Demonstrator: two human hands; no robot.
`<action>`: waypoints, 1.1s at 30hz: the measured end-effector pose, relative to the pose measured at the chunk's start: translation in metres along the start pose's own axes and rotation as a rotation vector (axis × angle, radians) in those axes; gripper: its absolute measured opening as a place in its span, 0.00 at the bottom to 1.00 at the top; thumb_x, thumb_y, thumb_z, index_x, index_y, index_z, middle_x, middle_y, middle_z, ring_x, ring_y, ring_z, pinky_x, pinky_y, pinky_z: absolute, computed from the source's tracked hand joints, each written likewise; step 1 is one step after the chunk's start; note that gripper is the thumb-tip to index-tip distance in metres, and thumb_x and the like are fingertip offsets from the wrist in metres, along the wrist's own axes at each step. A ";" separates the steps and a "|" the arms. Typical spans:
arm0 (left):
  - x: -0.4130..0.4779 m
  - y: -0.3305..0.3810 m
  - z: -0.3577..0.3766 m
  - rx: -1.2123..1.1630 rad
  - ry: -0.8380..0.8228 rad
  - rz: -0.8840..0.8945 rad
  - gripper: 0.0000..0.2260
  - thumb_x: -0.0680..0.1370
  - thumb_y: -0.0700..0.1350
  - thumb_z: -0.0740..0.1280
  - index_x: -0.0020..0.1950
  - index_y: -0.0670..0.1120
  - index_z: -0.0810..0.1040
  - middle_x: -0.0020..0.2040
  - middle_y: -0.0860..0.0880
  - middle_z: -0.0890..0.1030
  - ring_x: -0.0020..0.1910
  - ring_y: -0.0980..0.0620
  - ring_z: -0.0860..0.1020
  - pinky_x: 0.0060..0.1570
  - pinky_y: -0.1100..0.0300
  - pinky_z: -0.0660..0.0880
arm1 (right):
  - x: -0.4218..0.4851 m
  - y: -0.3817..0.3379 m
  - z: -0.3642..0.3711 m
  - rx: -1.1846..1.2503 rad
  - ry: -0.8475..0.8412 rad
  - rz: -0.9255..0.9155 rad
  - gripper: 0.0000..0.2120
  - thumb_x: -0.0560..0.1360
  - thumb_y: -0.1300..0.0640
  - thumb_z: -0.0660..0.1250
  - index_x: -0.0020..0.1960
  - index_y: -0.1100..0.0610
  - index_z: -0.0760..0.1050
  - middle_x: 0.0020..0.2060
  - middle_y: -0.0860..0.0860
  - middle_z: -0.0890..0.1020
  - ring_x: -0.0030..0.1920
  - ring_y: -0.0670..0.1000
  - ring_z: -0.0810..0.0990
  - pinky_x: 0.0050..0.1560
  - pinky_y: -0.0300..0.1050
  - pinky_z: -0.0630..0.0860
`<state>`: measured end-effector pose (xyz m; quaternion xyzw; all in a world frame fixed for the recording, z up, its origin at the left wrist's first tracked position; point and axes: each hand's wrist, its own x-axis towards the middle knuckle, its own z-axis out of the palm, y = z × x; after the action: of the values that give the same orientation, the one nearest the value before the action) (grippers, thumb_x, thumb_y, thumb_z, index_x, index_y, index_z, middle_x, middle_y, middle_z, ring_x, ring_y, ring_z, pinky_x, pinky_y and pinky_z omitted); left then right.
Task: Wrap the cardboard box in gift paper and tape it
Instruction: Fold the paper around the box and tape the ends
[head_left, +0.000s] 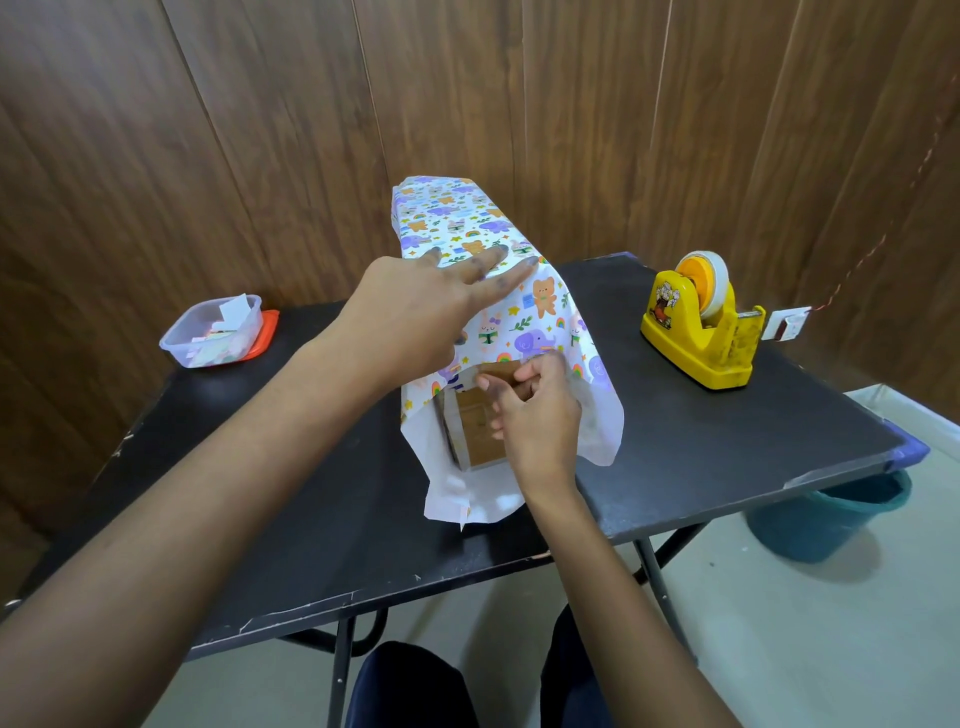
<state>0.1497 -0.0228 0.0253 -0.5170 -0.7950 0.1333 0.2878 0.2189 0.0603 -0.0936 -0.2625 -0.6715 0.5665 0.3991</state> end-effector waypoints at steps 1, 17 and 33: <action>0.000 0.000 0.000 -0.002 0.001 -0.001 0.37 0.79 0.47 0.62 0.73 0.64 0.36 0.77 0.60 0.49 0.70 0.45 0.67 0.29 0.61 0.59 | 0.000 0.001 -0.002 0.000 -0.006 0.001 0.17 0.72 0.57 0.72 0.38 0.50 0.61 0.32 0.52 0.76 0.29 0.52 0.75 0.32 0.49 0.78; 0.001 -0.001 -0.002 -0.032 0.010 -0.014 0.37 0.79 0.45 0.62 0.73 0.65 0.38 0.76 0.63 0.50 0.66 0.49 0.71 0.26 0.63 0.57 | -0.012 -0.030 -0.016 0.085 -0.178 0.073 0.10 0.75 0.62 0.68 0.39 0.58 0.67 0.30 0.51 0.78 0.28 0.52 0.80 0.31 0.48 0.79; -0.016 -0.017 0.013 -0.339 0.137 -0.360 0.23 0.77 0.61 0.59 0.72 0.63 0.61 0.71 0.63 0.66 0.64 0.52 0.73 0.45 0.59 0.69 | 0.086 -0.003 -0.075 -0.108 -0.250 0.430 0.23 0.80 0.45 0.54 0.37 0.59 0.76 0.31 0.54 0.80 0.34 0.53 0.76 0.45 0.47 0.71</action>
<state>0.1346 -0.0437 0.0184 -0.4159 -0.8638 -0.0906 0.2694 0.2352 0.1698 -0.0669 -0.3482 -0.6735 0.6299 0.1686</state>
